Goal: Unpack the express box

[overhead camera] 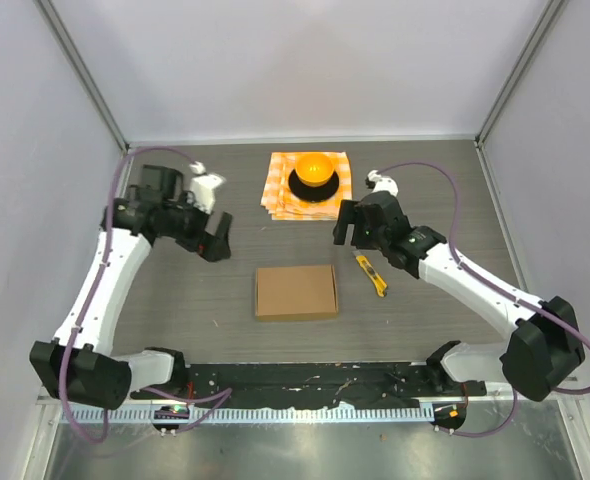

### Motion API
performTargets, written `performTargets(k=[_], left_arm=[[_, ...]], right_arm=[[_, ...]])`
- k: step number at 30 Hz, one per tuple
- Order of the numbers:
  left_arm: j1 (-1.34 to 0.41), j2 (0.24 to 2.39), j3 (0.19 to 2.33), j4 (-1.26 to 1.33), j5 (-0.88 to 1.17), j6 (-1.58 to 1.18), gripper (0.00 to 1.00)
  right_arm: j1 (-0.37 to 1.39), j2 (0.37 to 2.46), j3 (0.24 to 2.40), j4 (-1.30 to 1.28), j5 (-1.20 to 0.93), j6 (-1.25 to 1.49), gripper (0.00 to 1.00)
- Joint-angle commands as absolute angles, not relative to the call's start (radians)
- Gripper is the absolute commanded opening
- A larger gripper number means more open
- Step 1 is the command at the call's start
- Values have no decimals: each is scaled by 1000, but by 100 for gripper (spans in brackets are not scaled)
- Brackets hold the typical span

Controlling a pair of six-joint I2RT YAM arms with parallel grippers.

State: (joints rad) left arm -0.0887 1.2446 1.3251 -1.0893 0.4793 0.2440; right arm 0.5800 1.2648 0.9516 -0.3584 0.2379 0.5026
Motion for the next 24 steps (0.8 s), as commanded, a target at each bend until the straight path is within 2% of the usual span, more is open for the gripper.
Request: performTargets(k=[1,3,6,8,10,11,12,19,24], left_arm=[[-342,1175,1253,-984,285,245,100],[-420,1154,1223,-956,278,256,100],[-512,1138,1177,-910,227,281,100],[-598,1132,1152,-876,186,293,100],[-690,1126,1111,-832,118,295,100],[-721,1123,1094,-812,92,291,100],[-750,1117,1059,-790,69,290,100],[-859,1135,973,-686,9,261,100],[-948,1181,939,-666,-123,278,100]], right_arm=[[611,1304,954,-256,167,492,90],[609,1341,959,-230,111,502,83],[611,1399,974,-203,42,491,62],[611,1428,1002,-186,14,482,32],[609,1486,1029,-183,-49,476,9],[611,1508,1054,-172,-66,476,4],[611,1526,1064,-166,-98,476,1],[609,1683,1095,-48,-244,494,1],[611,1819,1144,-6,-331,492,1]])
